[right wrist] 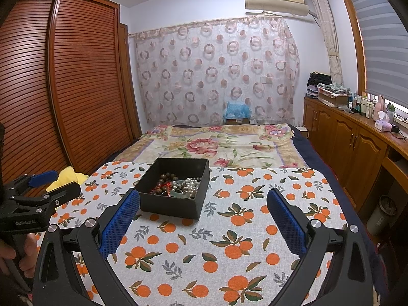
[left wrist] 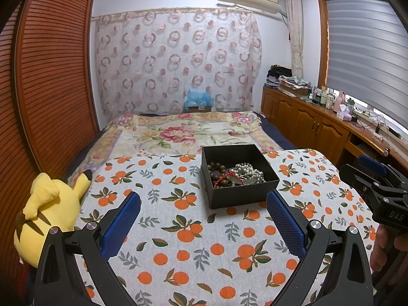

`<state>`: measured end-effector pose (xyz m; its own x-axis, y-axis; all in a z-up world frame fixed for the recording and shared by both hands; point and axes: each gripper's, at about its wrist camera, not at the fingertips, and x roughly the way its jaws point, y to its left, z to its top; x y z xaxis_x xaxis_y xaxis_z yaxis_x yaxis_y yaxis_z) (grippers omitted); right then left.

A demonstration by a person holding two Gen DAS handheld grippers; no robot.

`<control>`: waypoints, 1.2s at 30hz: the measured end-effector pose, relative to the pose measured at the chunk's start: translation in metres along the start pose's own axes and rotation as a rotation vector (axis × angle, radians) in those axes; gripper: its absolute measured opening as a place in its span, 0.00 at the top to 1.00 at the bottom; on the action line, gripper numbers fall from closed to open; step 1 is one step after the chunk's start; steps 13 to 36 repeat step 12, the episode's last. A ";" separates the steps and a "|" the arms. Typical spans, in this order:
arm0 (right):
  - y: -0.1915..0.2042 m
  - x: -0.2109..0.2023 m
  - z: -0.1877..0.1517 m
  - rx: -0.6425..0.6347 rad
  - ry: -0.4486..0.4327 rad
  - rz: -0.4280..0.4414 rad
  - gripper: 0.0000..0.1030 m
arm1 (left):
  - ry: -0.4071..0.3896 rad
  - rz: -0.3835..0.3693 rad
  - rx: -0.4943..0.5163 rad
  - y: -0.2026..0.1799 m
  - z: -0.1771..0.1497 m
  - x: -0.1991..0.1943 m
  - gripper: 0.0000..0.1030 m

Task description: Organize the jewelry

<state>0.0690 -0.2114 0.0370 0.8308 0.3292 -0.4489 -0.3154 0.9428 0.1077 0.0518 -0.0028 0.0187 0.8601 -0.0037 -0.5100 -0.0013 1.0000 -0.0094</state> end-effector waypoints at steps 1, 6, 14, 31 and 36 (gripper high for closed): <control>0.000 0.000 0.000 0.001 0.000 0.000 0.02 | 0.000 0.000 -0.001 0.000 0.001 0.000 0.07; 0.000 0.000 -0.001 0.001 0.000 0.000 0.02 | 0.001 0.002 0.002 0.000 0.001 0.000 0.08; -0.001 0.001 -0.001 0.001 0.000 0.000 0.02 | -0.003 -0.001 0.000 -0.002 0.003 -0.001 0.08; -0.001 0.001 -0.001 0.001 0.000 0.000 0.02 | -0.003 -0.001 0.000 -0.002 0.003 -0.001 0.08; -0.001 0.001 -0.001 0.001 0.000 0.000 0.02 | -0.003 -0.001 0.000 -0.002 0.003 -0.001 0.08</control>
